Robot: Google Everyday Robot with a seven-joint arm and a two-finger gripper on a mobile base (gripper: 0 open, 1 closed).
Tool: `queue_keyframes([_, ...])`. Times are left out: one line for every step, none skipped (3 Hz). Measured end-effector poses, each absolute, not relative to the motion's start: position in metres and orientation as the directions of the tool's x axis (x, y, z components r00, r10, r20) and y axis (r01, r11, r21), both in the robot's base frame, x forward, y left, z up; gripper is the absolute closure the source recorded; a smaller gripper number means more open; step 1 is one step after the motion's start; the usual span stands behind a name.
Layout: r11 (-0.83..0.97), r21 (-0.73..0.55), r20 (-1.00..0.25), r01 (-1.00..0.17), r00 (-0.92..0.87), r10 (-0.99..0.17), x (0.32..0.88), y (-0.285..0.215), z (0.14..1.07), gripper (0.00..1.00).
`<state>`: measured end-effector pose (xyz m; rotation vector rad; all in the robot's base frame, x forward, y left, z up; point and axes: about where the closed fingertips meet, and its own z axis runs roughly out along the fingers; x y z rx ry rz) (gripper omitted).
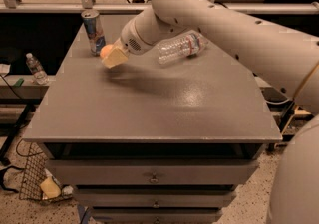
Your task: Move orange near redbull can
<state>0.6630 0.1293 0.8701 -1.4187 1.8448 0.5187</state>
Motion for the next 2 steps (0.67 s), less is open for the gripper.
queue_keyframes([0.322,-0.102,-0.751,-0.941,-0.14,-0.645,0.679,0.13,0.866,1.0])
queue_keyframes([0.339,-0.084,-0.751,-0.937,-0.164,-0.64,0.693,0.131,0.86,1.0])
